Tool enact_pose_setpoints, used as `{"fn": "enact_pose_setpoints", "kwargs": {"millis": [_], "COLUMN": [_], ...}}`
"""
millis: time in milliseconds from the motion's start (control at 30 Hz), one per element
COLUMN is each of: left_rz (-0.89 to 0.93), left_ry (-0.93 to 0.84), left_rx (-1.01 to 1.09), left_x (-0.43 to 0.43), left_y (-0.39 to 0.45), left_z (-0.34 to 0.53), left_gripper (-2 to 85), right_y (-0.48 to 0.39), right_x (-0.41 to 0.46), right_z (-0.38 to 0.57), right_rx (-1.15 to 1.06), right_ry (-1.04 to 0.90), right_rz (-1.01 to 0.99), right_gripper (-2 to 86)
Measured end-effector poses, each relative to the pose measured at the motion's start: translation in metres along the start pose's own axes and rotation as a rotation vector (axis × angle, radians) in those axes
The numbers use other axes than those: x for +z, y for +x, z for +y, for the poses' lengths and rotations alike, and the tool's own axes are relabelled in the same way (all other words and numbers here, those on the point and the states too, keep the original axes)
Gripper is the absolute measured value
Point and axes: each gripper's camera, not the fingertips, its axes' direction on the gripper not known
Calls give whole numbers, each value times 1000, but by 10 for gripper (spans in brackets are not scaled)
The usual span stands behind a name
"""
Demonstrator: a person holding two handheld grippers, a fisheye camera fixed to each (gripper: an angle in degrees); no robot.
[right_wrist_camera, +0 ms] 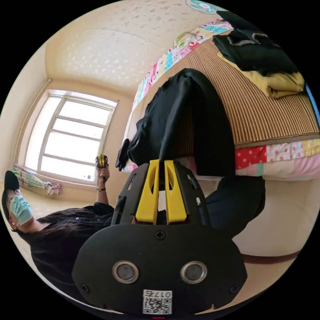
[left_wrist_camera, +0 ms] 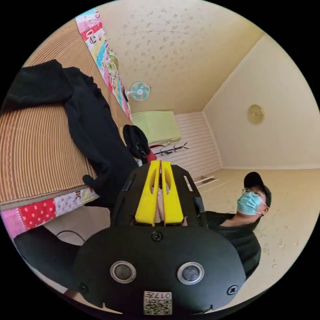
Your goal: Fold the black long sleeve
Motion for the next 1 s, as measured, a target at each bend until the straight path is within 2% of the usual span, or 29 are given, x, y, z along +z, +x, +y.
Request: {"fn": "enact_pose_setpoints", "kwargs": {"millis": [33,100,167,233,333,400,467,567,633,700,733,767,833,900,967,1000], "left_rz": [-287,-564,-622,-650,-742,-802,-783,-566,-274,-75,-51,-94,-505,-721,-681,-576], "left_ry": [-11,-62,-143,-211,-335,-348,-334,-336,-243,-154,-139,-149,-257,-284,-222,-177], "left_rx": [-35,-88,-76,19,145,189,257,258,118,34,35,27,-147,-208,-238,-245], "left_x": [-6,1,20,46,78,83,78,69,42,18,5,0,-8,-11,-18,-22], "left_y": [3,-2,-12,-23,-43,-48,-36,-16,-8,-13,-17,-22,-48,-58,-59,-60], "left_z": [11,25,37,47,53,58,62,60,52,57,65,71,100,123,140,147], "left_gripper": [7,72,128,143,154,132,91,34,28,23,20,18,20,43,72,78], "right_y": [5,31,37,34,25,19,18,24,29,25,23,22,23,28,35,41], "right_x": [2,10,10,6,4,6,6,12,16,12,12,10,9,2,-3,-6], "right_z": [1,5,9,11,4,-3,-6,-9,-9,-3,-1,3,10,20,23,22], "right_rx": [24,213,236,214,175,154,167,181,188,166,160,155,168,191,214,226], "right_ry": [-14,-50,-26,27,47,53,59,16,-13,21,29,48,89,176,221,236], "right_rz": [54,276,272,206,167,198,264,323,285,277,285,303,321,344,364,375], "right_gripper": [33,38,43,47,57,72,81,88,87,86,85,83,81,82,85,88]}}
